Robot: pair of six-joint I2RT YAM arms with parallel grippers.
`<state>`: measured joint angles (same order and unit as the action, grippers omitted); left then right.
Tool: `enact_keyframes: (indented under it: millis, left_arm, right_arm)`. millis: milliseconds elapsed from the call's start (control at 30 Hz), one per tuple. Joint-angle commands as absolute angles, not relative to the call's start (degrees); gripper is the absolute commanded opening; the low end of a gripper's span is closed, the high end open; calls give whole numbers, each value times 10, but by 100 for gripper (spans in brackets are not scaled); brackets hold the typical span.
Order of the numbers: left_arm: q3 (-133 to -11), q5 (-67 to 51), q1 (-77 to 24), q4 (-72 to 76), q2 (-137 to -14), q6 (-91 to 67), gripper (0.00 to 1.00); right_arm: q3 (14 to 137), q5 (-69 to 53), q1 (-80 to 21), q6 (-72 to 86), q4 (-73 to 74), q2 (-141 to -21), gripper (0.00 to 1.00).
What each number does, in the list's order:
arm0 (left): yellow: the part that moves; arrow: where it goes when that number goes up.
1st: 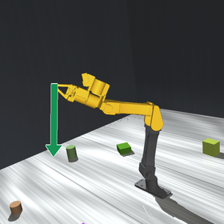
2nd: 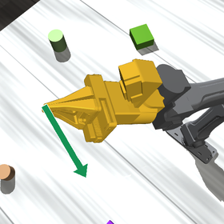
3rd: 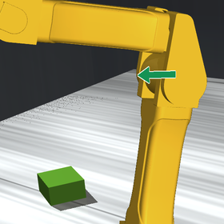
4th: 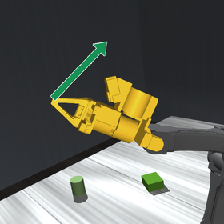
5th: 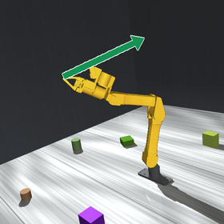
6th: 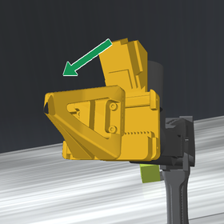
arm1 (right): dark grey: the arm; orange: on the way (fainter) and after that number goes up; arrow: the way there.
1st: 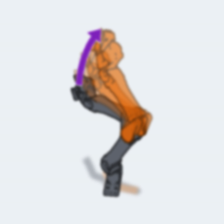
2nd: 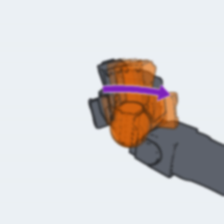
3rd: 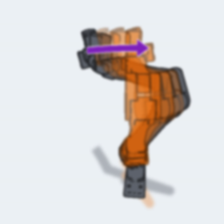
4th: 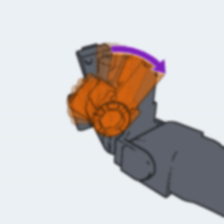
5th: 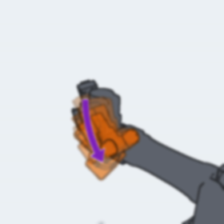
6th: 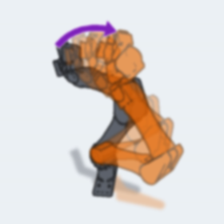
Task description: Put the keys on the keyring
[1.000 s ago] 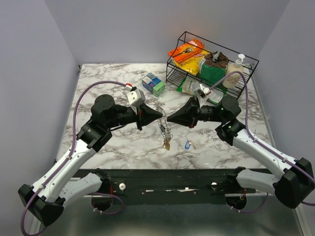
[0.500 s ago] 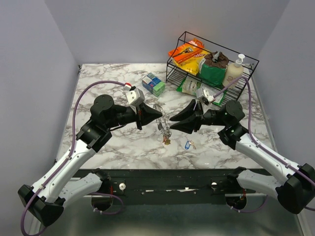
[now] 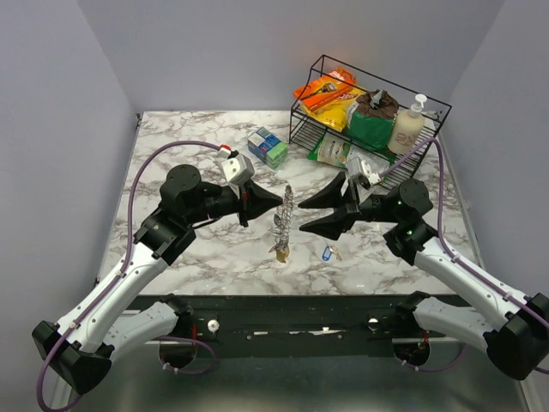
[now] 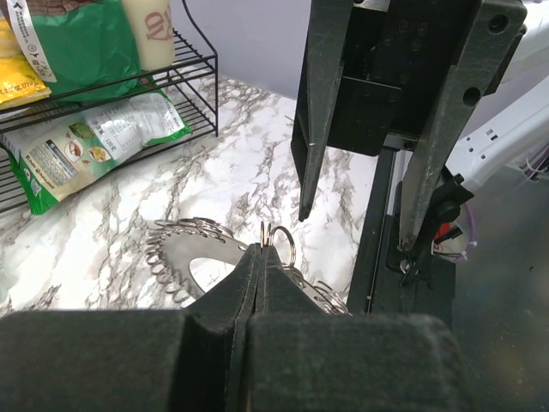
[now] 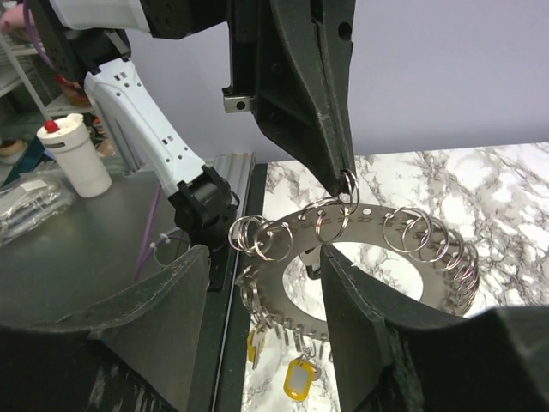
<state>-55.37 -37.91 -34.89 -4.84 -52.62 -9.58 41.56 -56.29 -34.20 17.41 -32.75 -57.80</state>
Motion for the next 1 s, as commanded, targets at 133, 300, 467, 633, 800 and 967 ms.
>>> enact_keyframes:
  millis: [133,300,467,633,800,967]
  left_arm:
    - [-563,-361,-348,-51,-519,-80,0]
    - [-565,-351,-348,-75,-513,-67,0]
    - [-581,-334,-347,-146,-511,-26,0]
    - [-595,-320,-348,-199,-512,39,0]
    - [-573,-299,-348,-212,-497,89,0]
    - [-537,-277,-349,-185,-462,131,0]
  right_arm:
    - [385,-454,-346,164,-293,-557,75]
    - [355,-348,-345,156,-253,-541,85]
    - [321,-245,-345,159,-198,-523,90]
    - [295,-165,-345,173,-136,-512,90]
    - [269,-76,-344,200,-94,-490,90]
    - [246,-45,-344,227,-69,-482,90]
